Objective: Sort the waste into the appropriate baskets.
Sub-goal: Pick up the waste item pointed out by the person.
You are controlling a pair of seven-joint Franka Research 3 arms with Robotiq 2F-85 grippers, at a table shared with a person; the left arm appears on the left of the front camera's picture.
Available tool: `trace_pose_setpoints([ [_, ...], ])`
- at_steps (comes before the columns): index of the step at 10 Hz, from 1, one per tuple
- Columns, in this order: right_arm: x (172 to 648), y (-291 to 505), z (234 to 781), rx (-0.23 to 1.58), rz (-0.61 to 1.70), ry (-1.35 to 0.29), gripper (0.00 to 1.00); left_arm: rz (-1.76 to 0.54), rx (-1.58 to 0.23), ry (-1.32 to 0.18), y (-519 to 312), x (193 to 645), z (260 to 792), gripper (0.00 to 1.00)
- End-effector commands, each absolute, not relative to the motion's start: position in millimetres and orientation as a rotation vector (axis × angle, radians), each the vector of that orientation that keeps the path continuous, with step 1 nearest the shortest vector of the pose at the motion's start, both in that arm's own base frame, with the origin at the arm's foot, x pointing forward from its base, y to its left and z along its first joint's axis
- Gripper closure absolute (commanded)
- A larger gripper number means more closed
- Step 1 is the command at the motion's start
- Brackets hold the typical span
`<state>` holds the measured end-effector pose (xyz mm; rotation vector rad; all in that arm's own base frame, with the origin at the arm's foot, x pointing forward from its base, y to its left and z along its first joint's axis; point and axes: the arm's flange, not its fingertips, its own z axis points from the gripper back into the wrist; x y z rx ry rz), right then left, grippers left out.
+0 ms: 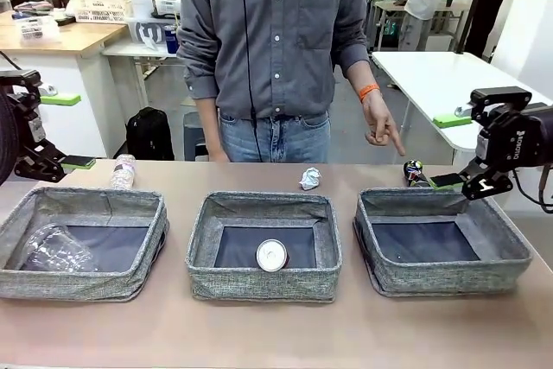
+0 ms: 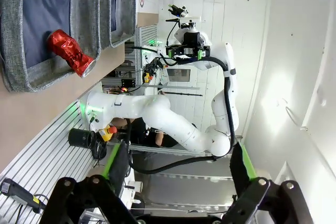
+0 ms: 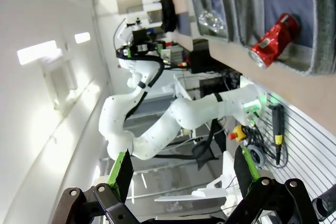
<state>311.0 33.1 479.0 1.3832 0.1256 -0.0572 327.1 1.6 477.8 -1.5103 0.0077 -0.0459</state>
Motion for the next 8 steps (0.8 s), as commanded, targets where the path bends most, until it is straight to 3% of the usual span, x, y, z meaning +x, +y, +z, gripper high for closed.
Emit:
trace_pose_setpoints([
  [1, 311.7, 29.0, 480.6, 1.380, -0.039, 0.125, 0.00, -0.051, -1.525, 0.010, 2.6, 325.3, 478.6, 0.00],
  [5, 311.0, 33.1, 479.0, 1.383, -0.057, 0.126, 0.00, -0.051, -1.525, 0.010, 2.6, 325.3, 478.6, 0.00],
  [6, 325.3, 66.4, 490.0, 0.964, 0.008, -0.051, 0.00, -0.051, -1.525, 0.010, 2.6, 325.3, 478.6, 0.00],
  [7, 353.8, 101.7, 479.9, 0.166, -0.314, -0.330, 0.00, -0.051, -1.525, 0.010, 2.6, 325.3, 478.6, 0.00],
  [8, 369.5, 109.5, 470.1, -0.137, -0.343, -0.471, 0.00, -0.051, -1.525, 0.010, 2.6, 325.3, 478.6, 0.00],
])
